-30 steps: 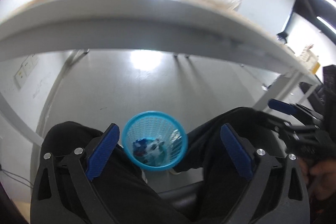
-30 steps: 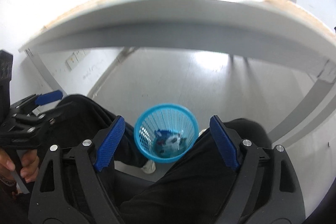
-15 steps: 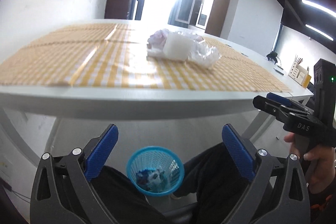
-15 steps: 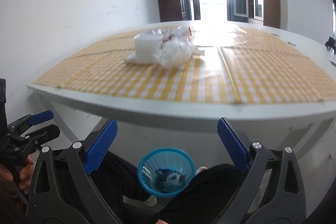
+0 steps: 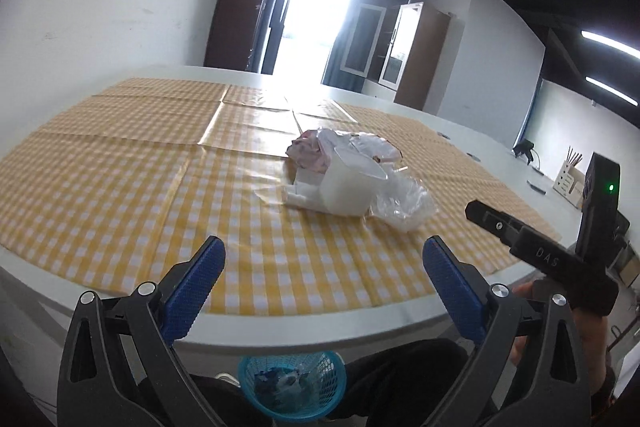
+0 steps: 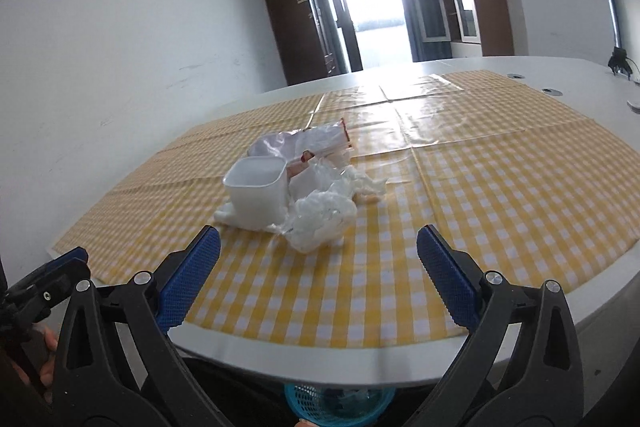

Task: Collect trash
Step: 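Raise both tools back toward the white cup and bags on the table, then grasp the white plastic cup with the left gripper while the right grasps a white plastic bag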

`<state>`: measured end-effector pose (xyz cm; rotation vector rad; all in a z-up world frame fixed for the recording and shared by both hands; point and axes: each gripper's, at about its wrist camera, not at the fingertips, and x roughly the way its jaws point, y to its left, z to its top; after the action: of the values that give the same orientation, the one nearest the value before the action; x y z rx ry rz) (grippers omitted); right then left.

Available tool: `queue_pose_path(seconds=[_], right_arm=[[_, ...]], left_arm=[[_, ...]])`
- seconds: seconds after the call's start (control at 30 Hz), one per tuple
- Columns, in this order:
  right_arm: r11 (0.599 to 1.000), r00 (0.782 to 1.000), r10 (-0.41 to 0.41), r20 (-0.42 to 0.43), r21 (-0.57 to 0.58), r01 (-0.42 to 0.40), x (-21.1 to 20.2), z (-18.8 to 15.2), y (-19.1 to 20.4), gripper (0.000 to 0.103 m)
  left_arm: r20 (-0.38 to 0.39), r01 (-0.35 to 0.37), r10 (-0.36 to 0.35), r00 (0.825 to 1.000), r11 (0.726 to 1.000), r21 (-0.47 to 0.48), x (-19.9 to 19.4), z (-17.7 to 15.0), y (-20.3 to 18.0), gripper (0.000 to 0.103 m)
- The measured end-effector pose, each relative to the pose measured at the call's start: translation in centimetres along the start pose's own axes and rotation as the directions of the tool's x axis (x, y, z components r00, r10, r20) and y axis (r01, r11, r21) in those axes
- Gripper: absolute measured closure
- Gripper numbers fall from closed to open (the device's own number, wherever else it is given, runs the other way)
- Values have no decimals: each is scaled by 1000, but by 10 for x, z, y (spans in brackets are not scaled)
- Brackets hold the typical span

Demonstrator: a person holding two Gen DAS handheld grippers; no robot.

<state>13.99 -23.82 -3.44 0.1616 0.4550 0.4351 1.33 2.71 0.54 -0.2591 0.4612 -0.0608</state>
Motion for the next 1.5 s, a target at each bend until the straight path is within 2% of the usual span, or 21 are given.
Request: queue_pose_path(seconds=[0.1,0.17,0.3,0.37,0.5,0.57,0.6,0.73,0.8,0.9,0.93,0.97,1.0,1.03,1.07,1.27,1.5], right_arm=[[1000,1000,-19,-23,-15,18,21,8,-3,10],[1000,999,-24,-41,-11,24,33,12,-6,16],[1000,998,-19,-65,12,20,53,17,-15,21],[1000,995,7,-99,17,-5,65,15,-20,27],[992,987,92,-135,98,-79,81,12,-33,36],[989,983,116,-143,103,-102,85,13,-32,40],[989,981,123,-149,100,-108,87,13,-31,41],[987,974,152,-167,85,-139,91,12,-24,60],[987,974,153,-169,80,-141,92,12,-22,63],[986,973,158,-170,72,-147,90,13,-22,73],[986,972,161,-171,74,-150,90,13,-23,85],[986,972,162,-168,71,-152,88,15,-26,86],[985,972,164,-169,73,-154,87,16,-27,87],[985,972,164,-166,73,-154,86,16,-28,89],[986,973,162,-162,69,-153,83,17,-29,90],[987,980,159,-118,55,-154,65,25,-30,92],[989,986,148,-71,13,-147,36,30,-21,92]], left_arm=[[18,13,-12,1000,998,-56,12,21,2,6],[5,16,-16,1000,997,-69,26,33,-3,6],[-40,-48,46,998,997,-54,58,53,-14,6],[-42,-79,76,996,994,-71,69,59,-12,6],[-123,-81,70,990,993,-84,102,67,-13,7],[-154,-111,99,983,991,-69,117,67,-14,7],[-168,-123,110,980,990,-65,125,67,-14,7],[-215,-131,111,970,988,-81,150,70,-15,12],[-232,-123,102,967,990,-76,159,73,-20,15],[-252,-137,123,960,990,-41,171,73,-28,27],[-264,-144,130,956,989,-36,174,71,-29,41],[-280,-147,128,952,988,-49,176,68,-27,57],[-300,-140,109,948,987,-83,179,65,-23,68],[-311,-134,93,946,985,-113,180,63,-19,86],[-314,-132,86,946,983,-129,179,61,-17,95],[-220,-98,74,973,990,-101,143,61,-24,95],[-149,-92,69,986,984,-152,94,54,-10,95]])
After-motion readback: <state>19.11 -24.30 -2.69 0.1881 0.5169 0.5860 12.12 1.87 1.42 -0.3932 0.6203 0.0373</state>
